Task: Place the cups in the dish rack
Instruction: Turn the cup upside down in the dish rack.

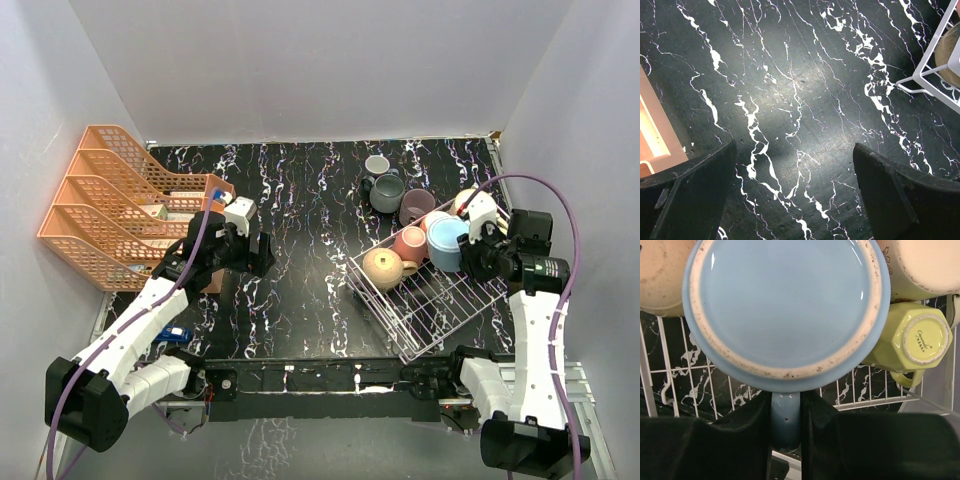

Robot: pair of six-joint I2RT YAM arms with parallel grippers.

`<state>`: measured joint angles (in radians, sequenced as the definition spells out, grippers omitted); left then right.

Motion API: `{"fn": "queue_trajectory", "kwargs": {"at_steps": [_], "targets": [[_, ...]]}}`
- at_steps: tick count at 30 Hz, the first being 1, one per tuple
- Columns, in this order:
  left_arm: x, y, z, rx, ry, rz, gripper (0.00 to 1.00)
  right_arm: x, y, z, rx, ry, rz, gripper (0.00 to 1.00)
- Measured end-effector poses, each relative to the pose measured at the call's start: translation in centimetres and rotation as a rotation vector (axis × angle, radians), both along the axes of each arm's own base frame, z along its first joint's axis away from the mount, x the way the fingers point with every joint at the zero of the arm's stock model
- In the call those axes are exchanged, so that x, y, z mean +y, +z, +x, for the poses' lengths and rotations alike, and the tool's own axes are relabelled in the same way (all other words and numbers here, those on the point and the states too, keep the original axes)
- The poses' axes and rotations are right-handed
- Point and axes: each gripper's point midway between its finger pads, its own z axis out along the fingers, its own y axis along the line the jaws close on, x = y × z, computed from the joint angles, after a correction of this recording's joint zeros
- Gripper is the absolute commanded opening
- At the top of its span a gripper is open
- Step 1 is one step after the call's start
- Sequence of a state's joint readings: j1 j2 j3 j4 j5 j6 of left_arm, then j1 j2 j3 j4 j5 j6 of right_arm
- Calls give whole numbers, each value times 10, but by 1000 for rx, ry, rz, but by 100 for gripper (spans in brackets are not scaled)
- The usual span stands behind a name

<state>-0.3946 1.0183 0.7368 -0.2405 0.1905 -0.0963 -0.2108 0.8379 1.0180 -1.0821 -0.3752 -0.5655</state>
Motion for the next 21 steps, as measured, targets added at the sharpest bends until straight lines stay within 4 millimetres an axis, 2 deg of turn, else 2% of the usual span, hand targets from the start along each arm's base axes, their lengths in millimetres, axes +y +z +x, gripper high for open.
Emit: {"fn": "queue_trajectory", "kwargs": {"at_steps": [4, 11, 21], "targets": [[0, 0, 0, 0, 0, 1, 96, -5, -10, -1, 22, 41, -52, 8], [0, 0, 0, -2, -2, 3, 96, -16, -40, -7, 110, 62, -96, 8], [0, 0, 0, -3, -4, 5, 96, -48, -65, 0, 158, 13, -112, 9]]}}
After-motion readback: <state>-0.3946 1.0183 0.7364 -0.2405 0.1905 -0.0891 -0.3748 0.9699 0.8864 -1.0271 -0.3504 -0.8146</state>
